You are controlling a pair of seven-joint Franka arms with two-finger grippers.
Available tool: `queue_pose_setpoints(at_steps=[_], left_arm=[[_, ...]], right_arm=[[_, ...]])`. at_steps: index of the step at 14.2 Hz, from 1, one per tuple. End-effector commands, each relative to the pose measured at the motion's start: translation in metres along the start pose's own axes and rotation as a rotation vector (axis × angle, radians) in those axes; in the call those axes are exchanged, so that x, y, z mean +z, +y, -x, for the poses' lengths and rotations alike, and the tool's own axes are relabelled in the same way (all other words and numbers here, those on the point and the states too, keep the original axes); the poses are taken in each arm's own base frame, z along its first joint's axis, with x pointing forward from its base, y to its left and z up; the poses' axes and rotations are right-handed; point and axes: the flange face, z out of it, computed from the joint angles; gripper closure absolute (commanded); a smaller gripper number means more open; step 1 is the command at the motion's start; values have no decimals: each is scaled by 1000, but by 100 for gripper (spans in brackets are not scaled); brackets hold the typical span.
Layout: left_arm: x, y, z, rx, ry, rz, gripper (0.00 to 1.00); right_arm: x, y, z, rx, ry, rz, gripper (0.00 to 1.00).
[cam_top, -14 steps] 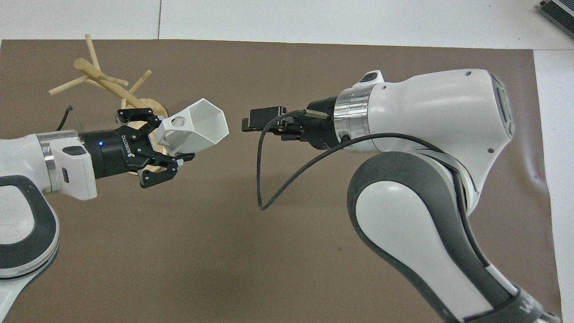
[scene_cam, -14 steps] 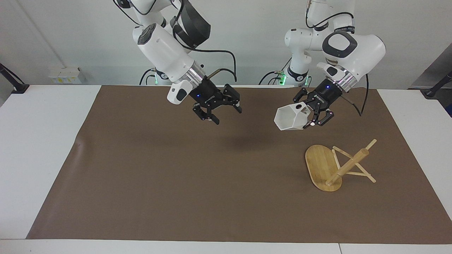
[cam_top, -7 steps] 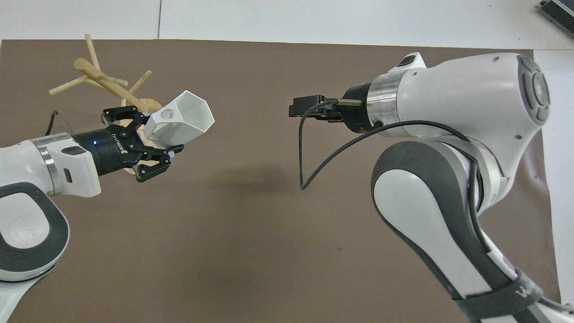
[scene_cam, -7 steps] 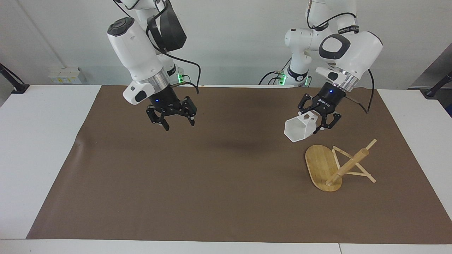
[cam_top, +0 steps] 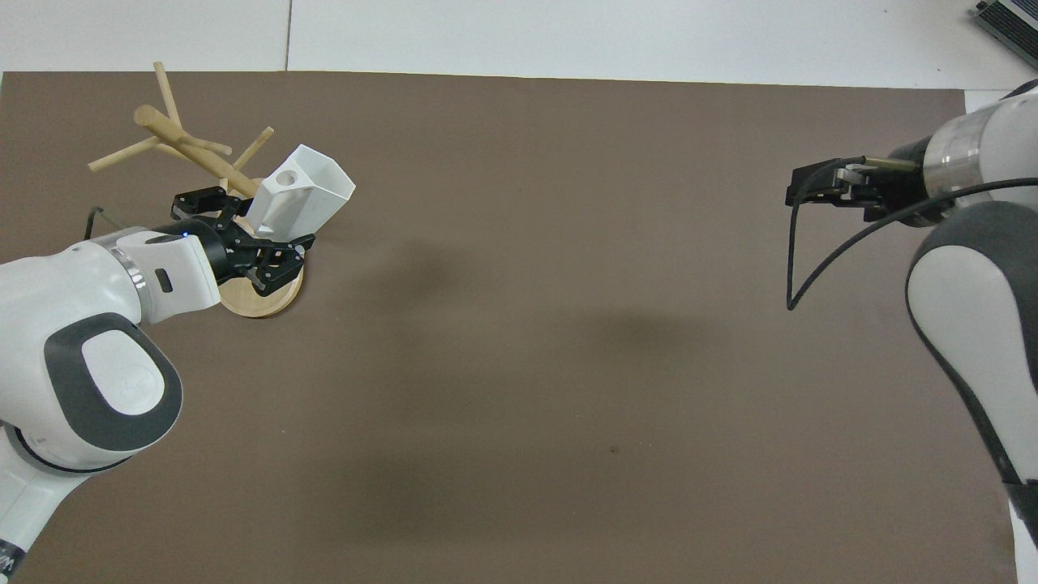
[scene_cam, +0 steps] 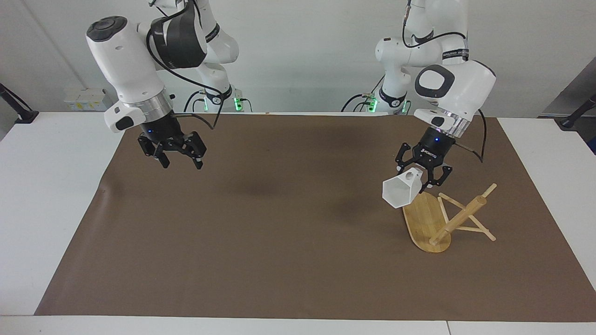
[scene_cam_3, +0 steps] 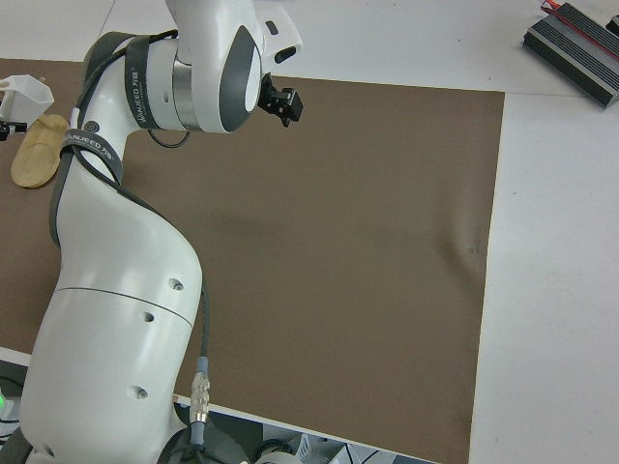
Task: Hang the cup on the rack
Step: 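Carry the mug to the tree peg while the right gripper withdraws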
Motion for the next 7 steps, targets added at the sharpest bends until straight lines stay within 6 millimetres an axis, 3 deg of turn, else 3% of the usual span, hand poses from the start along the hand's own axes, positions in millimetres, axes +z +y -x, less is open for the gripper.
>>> queue_pose_setpoints(at_steps=[1, 7], left_arm=[[0, -9, -6, -12, 6, -33, 100], [0, -31, -4, -10, -7, -62, 100]], right_arm=[[-12, 18, 5, 9, -7, 69, 0], [-37, 37, 18, -15, -46, 119, 0]])
